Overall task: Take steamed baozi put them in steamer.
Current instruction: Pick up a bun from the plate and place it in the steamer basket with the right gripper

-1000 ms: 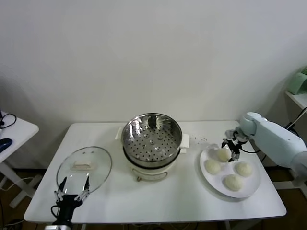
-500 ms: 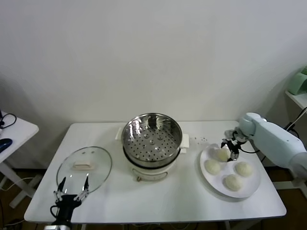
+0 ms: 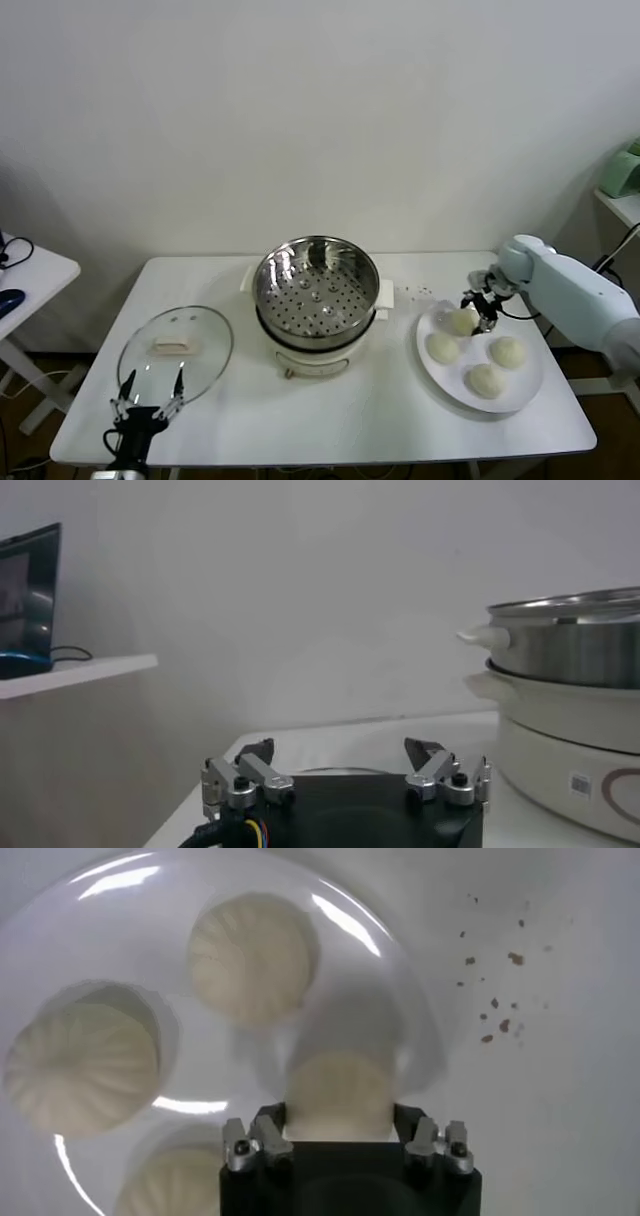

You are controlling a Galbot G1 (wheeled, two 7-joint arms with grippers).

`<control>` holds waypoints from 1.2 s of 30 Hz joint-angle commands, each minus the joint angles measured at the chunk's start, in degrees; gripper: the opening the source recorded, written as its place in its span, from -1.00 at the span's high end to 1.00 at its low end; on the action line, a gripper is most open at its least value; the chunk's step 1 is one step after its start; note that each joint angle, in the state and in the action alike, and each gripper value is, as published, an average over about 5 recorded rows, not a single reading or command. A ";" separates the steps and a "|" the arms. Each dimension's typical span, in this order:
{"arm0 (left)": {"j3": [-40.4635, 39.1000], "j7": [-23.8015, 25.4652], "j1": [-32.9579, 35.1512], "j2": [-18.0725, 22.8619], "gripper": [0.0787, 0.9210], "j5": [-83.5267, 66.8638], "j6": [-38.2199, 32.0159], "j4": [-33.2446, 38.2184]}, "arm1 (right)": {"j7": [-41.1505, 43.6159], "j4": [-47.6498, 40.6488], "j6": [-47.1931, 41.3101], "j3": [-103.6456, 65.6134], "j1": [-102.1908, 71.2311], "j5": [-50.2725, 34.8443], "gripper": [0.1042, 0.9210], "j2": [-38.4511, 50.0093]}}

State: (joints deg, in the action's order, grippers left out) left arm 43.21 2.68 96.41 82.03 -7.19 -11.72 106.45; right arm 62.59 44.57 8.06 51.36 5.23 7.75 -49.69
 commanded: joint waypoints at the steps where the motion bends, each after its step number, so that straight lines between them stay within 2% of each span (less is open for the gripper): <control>1: 0.00 -0.01 0.08 -0.19 -0.77 0.02 -0.04 -0.02 | 0.13 4.42 1.36 1.49 3.47 0.09 -0.45 1.05; 11: -0.91 0.06 0.09 -0.28 -0.77 0.76 -0.01 0.09 | 2.12 24.50 10.23 12.11 23.11 4.12 -0.48 3.36; 20: -0.97 0.08 0.86 -0.97 -0.77 0.96 0.09 0.91 | 2.50 33.99 19.11 13.13 32.45 12.13 -0.49 -2.98; 28: -1.37 0.08 1.18 -0.23 -0.77 1.52 0.52 1.77 | 2.25 35.63 21.71 10.77 28.78 19.82 -0.49 -12.55; 36: -1.61 0.08 1.05 0.28 -0.77 2.52 1.25 2.71 | 2.13 29.01 23.68 8.69 20.60 27.99 -0.49 -23.33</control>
State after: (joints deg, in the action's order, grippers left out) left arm 41.64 2.75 97.41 82.11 -5.03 -10.65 108.92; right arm 64.60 74.03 29.26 60.40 28.37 29.61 -65.34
